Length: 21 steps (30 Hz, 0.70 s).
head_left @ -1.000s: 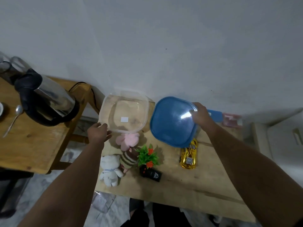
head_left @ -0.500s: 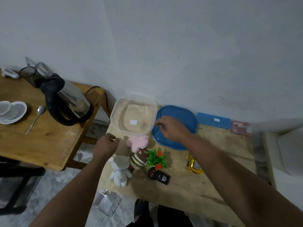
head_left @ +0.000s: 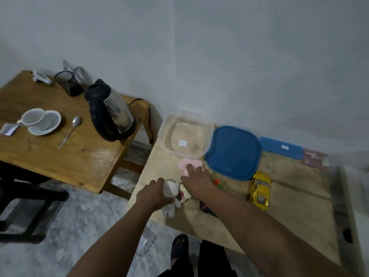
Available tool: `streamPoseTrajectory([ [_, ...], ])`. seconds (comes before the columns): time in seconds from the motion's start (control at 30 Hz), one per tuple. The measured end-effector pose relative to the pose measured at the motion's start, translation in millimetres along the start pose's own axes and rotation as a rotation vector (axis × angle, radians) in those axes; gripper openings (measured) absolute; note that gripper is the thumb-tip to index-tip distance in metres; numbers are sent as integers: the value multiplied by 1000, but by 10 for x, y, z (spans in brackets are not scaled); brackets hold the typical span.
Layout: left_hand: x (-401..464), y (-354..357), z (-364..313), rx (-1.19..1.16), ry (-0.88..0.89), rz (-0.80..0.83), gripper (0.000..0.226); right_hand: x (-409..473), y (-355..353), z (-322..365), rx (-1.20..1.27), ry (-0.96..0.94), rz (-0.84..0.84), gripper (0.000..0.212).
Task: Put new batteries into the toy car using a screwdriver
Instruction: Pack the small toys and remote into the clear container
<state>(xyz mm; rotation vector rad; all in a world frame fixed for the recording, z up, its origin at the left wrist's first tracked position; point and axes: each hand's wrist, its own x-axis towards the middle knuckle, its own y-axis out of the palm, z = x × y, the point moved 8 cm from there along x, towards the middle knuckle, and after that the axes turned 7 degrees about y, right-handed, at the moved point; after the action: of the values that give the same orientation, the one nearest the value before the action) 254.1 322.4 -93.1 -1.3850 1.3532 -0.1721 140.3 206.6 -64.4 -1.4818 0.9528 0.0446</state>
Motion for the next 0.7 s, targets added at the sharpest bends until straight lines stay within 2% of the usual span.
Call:
streamPoseTrajectory([
  [0.17, -13, 140, 42, -161, -13, -56, 76, 58, 102, 57, 19, 29, -59, 36],
  [0.33, -92, 205, 22, -300, -11, -111, 67, 54, 94, -10, 54, -18, -69, 41],
  [0.4, -137, 143, 12, -334, -19, -137, 68, 34, 36, -88, 128, -42, -101, 55],
  [0.47, -169, 6, 3, -355, -14, -172, 74, -13, -38, -177, 236, -61, -63, 80],
  [0.5, -180, -89, -2, -361, -5, -196, 78, -47, -110, -224, 280, -66, -50, 84],
  [0.63, -192, -580, -50, -409, 31, -302, 80, -189, -492, -443, 457, -79, -64, 76],
  [0.7, -162, -840, -103, -440, 56, -361, 74, -228, -640, -580, 641, -53, -53, 64],
])
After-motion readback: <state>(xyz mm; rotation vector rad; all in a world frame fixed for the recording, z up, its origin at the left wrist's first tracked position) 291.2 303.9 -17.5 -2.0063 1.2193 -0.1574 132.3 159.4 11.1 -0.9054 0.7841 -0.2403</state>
